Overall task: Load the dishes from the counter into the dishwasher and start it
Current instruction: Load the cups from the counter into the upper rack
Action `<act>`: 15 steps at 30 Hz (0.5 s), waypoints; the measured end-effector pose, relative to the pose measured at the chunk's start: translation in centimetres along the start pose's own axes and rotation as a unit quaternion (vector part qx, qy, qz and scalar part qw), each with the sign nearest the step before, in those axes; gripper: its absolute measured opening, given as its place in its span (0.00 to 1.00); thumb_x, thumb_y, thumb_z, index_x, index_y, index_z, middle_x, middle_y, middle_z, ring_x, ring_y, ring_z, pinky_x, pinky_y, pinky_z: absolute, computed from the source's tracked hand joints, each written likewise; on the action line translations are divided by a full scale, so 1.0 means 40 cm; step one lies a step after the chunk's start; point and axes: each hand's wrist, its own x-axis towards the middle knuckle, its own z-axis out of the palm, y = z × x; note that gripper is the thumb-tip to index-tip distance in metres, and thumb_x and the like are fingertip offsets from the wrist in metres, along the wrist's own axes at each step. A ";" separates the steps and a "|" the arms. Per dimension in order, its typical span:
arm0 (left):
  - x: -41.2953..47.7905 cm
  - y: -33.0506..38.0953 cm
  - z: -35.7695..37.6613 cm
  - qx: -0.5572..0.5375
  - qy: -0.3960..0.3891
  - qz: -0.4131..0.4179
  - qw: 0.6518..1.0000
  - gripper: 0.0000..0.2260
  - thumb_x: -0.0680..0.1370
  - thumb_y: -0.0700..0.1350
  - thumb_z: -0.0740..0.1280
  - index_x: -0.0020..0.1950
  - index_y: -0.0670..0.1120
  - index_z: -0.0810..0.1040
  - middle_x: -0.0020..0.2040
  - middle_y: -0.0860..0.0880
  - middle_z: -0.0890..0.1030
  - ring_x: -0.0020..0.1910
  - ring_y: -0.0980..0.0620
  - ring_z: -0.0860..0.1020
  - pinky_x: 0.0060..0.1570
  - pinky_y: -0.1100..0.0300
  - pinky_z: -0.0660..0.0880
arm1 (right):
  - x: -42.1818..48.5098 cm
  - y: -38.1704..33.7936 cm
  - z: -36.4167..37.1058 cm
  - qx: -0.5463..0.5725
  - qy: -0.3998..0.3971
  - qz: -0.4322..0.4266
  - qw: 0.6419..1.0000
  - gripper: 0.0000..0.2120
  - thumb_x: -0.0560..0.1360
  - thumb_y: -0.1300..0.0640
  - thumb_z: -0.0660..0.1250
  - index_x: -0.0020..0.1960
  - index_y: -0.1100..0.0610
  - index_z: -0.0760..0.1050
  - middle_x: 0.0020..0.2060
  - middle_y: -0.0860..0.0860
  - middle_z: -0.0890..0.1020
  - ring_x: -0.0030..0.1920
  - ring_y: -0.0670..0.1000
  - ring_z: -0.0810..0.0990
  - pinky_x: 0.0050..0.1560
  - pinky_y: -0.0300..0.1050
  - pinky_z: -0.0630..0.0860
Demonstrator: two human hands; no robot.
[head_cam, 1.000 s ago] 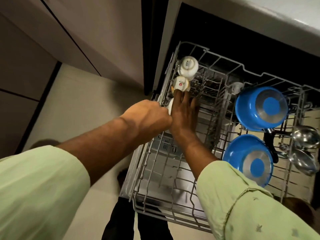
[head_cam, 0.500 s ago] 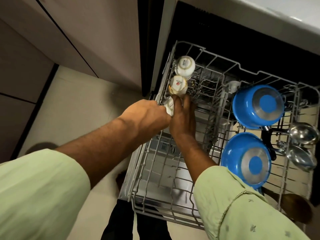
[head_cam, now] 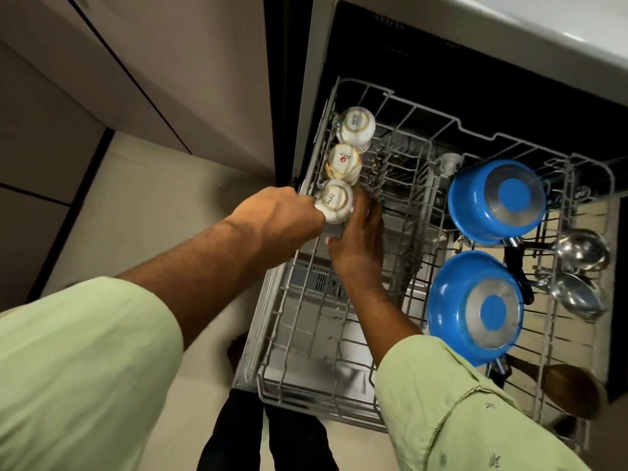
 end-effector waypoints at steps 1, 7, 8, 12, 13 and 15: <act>-0.004 -0.002 0.005 -0.002 0.001 -0.002 1.000 0.08 0.80 0.38 0.65 0.59 0.43 0.76 0.52 0.47 0.80 0.43 0.49 0.76 0.42 0.60 0.71 | -0.020 0.006 -0.006 -0.008 0.001 -0.009 1.000 0.46 0.65 0.67 0.75 0.76 0.52 0.57 0.70 0.58 0.65 0.66 0.58 0.69 0.56 0.51 0.77; -0.025 0.011 0.041 -0.041 0.026 -0.018 0.999 0.16 0.81 0.38 0.65 0.69 0.44 0.73 0.66 0.46 0.75 0.62 0.48 0.77 0.60 0.58 0.72 | -0.086 -0.019 -0.084 -0.047 -0.075 0.040 0.995 0.43 0.72 0.56 0.74 0.78 0.51 0.51 0.77 0.58 0.53 0.75 0.60 0.59 0.68 0.52 0.71; -0.034 0.013 0.051 -0.039 0.028 -0.016 0.999 0.20 0.81 0.38 0.64 0.73 0.45 0.70 0.73 0.44 0.69 0.69 0.48 0.72 0.70 0.55 0.66 | -0.098 -0.028 -0.104 -0.053 -0.080 0.046 0.994 0.41 0.73 0.54 0.73 0.78 0.50 0.52 0.77 0.58 0.54 0.75 0.59 0.59 0.68 0.52 0.69; -0.117 0.038 0.097 -0.102 0.013 -0.100 0.990 0.33 0.82 0.43 0.63 0.82 0.49 0.49 0.81 0.43 0.44 0.79 0.44 0.55 0.77 0.49 0.51 | -0.169 -0.045 -0.182 -0.094 -0.125 0.059 0.986 0.32 0.76 0.49 0.69 0.76 0.52 0.59 0.75 0.57 0.60 0.74 0.58 0.61 0.70 0.51 0.63; -0.148 0.050 0.097 -0.140 0.002 -0.132 0.981 0.33 0.82 0.46 0.63 0.82 0.50 0.48 0.81 0.44 0.43 0.79 0.44 0.54 0.77 0.48 0.51 | -0.187 -0.049 -0.202 -0.098 -0.137 0.060 0.984 0.31 0.77 0.48 0.68 0.75 0.53 0.61 0.75 0.57 0.61 0.74 0.59 0.60 0.72 0.52 0.62; -0.206 0.078 0.085 -0.202 -0.008 -0.169 0.965 0.32 0.82 0.49 0.62 0.82 0.50 0.49 0.82 0.45 0.44 0.79 0.43 0.54 0.77 0.47 0.52 | -0.223 -0.063 -0.248 -0.087 -0.158 0.067 0.981 0.30 0.77 0.47 0.67 0.75 0.54 0.63 0.75 0.57 0.61 0.76 0.59 0.58 0.74 0.54 0.61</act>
